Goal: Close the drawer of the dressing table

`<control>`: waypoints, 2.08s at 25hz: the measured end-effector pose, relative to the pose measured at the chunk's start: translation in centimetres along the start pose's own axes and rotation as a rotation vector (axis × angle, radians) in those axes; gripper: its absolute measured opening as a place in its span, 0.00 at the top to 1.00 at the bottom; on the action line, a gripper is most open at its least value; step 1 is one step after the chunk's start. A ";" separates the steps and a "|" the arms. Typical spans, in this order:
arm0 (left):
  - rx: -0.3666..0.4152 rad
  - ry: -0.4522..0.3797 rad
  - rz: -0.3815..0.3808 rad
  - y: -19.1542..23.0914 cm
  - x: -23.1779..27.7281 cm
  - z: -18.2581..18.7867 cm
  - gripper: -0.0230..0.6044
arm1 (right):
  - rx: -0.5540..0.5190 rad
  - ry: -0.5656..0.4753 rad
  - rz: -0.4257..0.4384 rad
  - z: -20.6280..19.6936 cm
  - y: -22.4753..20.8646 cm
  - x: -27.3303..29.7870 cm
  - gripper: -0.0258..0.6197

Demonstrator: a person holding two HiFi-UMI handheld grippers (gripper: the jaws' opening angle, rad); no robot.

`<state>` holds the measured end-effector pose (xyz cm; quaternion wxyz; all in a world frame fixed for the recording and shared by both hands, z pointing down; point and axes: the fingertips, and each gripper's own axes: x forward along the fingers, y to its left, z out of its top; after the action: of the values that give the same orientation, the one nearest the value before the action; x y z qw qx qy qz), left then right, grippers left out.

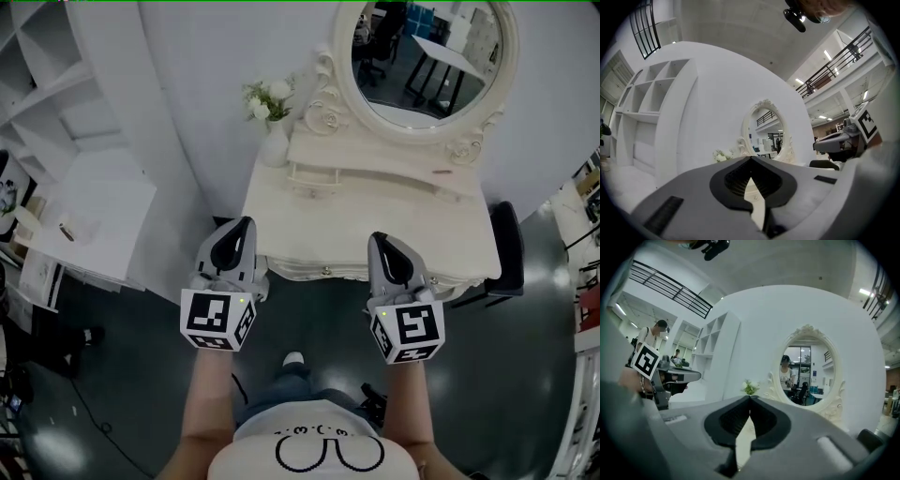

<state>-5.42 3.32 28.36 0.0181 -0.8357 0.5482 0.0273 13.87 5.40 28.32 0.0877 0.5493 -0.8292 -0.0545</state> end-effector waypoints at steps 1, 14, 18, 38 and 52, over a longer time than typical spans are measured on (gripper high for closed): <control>-0.001 0.002 -0.003 0.6 0.7 -0.1 0.97 | -0.001 0.005 -0.002 -0.1 0.0 0.9 0.95; -0.044 0.043 0.026 5.5 5.5 -3.9 0.97 | 0.001 0.079 0.041 -3.6 0.6 9.0 0.95; -0.040 0.049 0.034 6.6 7.8 -4.5 0.97 | 0.007 0.081 0.049 -4.3 -0.3 11.7 0.95; -0.038 0.224 0.013 13.3 24.0 -11.8 0.97 | 0.179 0.199 0.036 -12.4 -6.8 28.6 0.30; -0.078 0.322 -0.030 14.4 25.4 -16.6 0.97 | 0.289 0.449 -0.064 -23.5 -3.7 29.4 0.31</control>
<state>-8.06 -26.68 43.25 -0.1022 -0.8373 0.5302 -0.0859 10.80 -22.99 53.11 0.1881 0.5803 -0.7705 0.1850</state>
